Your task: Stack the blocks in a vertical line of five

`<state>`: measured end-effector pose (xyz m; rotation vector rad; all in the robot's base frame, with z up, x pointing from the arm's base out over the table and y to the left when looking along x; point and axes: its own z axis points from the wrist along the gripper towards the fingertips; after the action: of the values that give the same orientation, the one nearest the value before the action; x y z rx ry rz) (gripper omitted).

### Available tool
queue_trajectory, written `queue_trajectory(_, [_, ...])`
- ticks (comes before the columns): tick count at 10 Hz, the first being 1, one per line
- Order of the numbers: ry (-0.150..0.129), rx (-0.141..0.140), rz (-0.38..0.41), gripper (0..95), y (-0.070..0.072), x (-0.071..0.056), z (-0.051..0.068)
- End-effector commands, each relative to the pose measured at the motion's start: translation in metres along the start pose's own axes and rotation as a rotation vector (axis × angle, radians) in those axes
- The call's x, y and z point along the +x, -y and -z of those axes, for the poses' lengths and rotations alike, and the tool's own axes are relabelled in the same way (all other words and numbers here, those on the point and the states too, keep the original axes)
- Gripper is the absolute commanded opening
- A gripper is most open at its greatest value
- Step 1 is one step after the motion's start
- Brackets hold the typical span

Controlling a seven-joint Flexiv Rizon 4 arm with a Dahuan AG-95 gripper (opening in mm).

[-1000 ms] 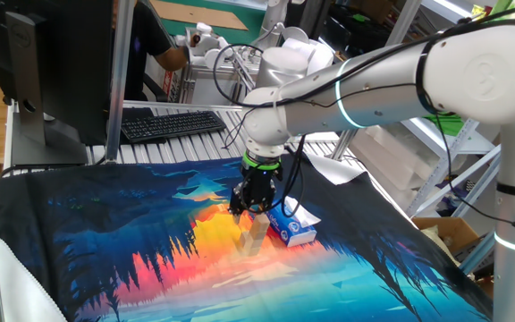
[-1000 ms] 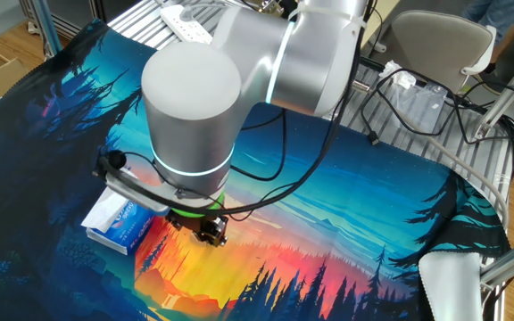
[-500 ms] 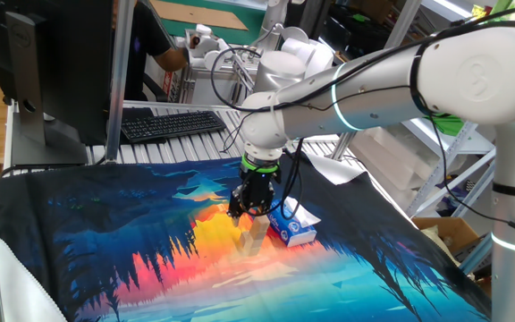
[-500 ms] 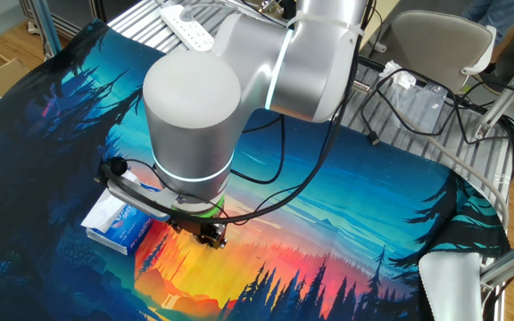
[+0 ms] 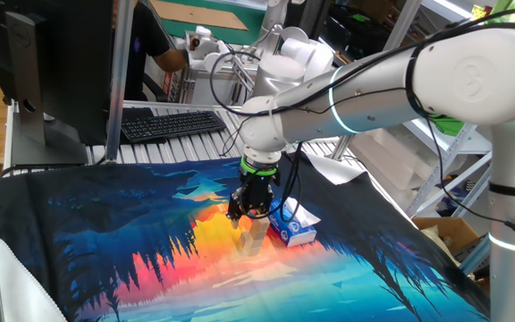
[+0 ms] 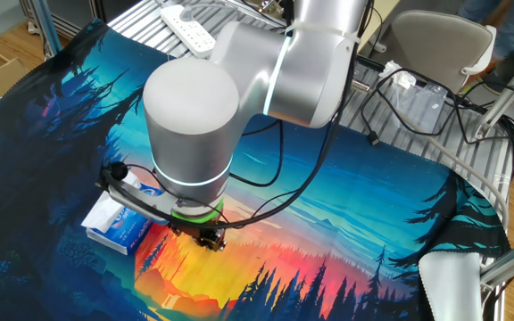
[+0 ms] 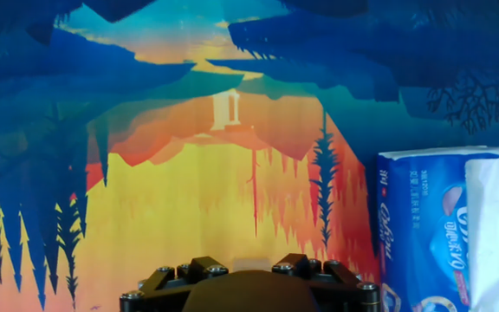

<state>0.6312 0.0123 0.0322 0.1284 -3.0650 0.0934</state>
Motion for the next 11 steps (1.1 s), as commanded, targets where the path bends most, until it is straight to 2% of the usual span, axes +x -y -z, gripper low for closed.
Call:
queue_trajectory(1, [-0.001, 0.000, 0.005, 57.0, 0.001, 0.000, -0.002])
queue_trajectory(6, [0.005, 0.000, 0.013, 57.0, 0.002, 0.004, -0.008])
queue_trajectory(7, [0.007, 0.000, 0.013, 38.0, 0.002, 0.005, -0.009])
queue_trajectory(11, [0.013, 0.000, 0.014, 38.0, 0.003, 0.007, -0.014])
